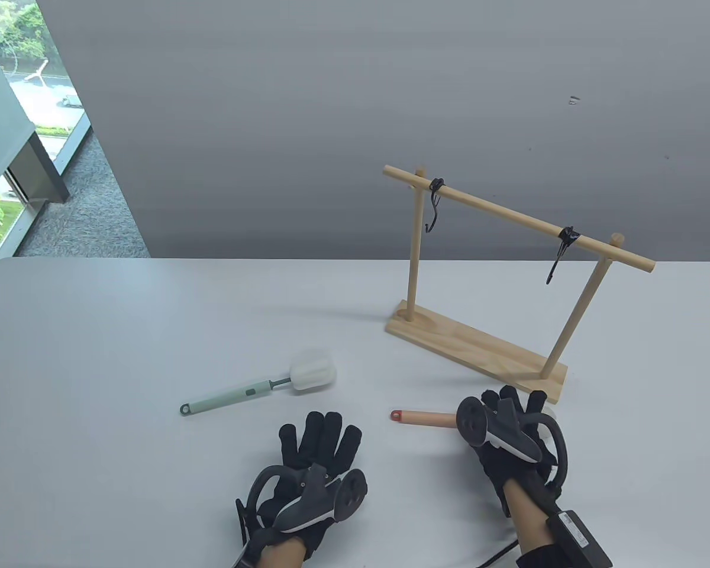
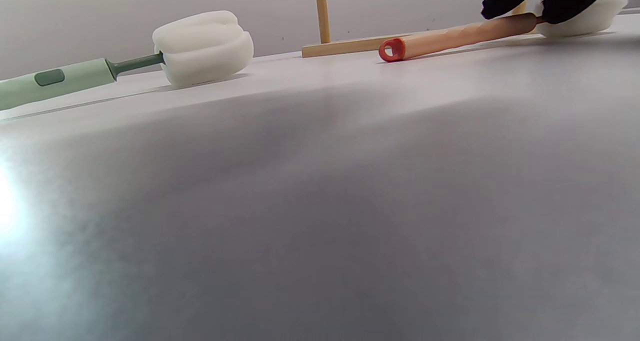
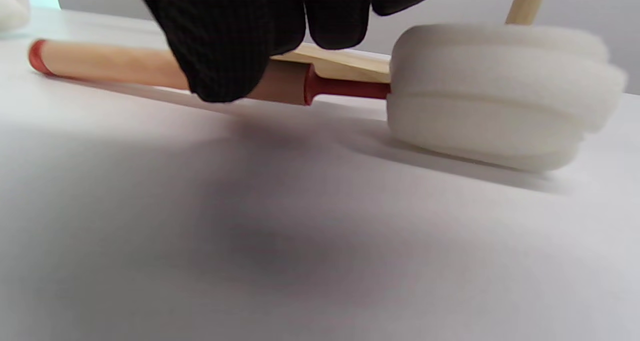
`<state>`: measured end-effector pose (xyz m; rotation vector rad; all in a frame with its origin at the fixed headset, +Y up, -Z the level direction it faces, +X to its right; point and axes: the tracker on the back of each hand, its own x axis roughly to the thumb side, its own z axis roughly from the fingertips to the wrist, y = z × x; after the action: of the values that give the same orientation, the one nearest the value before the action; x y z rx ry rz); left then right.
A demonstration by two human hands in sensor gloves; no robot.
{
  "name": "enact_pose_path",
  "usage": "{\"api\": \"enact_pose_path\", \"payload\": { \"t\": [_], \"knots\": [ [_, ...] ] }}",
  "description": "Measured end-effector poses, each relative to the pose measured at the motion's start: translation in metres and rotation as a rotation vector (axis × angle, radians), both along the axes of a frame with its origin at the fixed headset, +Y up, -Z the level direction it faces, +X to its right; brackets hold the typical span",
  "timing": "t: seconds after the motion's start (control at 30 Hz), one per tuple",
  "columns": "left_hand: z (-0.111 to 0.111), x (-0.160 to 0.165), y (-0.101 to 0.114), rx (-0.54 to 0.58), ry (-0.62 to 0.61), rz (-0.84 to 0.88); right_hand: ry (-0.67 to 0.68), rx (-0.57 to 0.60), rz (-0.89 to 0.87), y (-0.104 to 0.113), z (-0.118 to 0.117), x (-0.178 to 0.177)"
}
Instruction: Hook cup brush handle onto s-hook
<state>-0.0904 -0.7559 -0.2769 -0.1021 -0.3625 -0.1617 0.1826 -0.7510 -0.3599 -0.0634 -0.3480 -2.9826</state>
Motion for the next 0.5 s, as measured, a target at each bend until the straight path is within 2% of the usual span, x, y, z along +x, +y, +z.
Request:
{"api": "enact_pose_path", "payload": {
  "t": [0.13, 0.3, 0.5],
  "knots": [
    [0.001, 0.000, 0.000, 0.025, -0.006, -0.004, -0.016, 0.013, -0.011, -0.003, -0.008, -0.001],
    [0.002, 0.002, -0.003, 0.022, -0.029, -0.020, -0.030, -0.050, 0.033, -0.004, -0.018, -0.004],
    [0.002, 0.001, -0.003, 0.046, -0.018, -0.038, -0.047, -0.060, 0.039, -0.009, -0.024, -0.004]
  ]
}}
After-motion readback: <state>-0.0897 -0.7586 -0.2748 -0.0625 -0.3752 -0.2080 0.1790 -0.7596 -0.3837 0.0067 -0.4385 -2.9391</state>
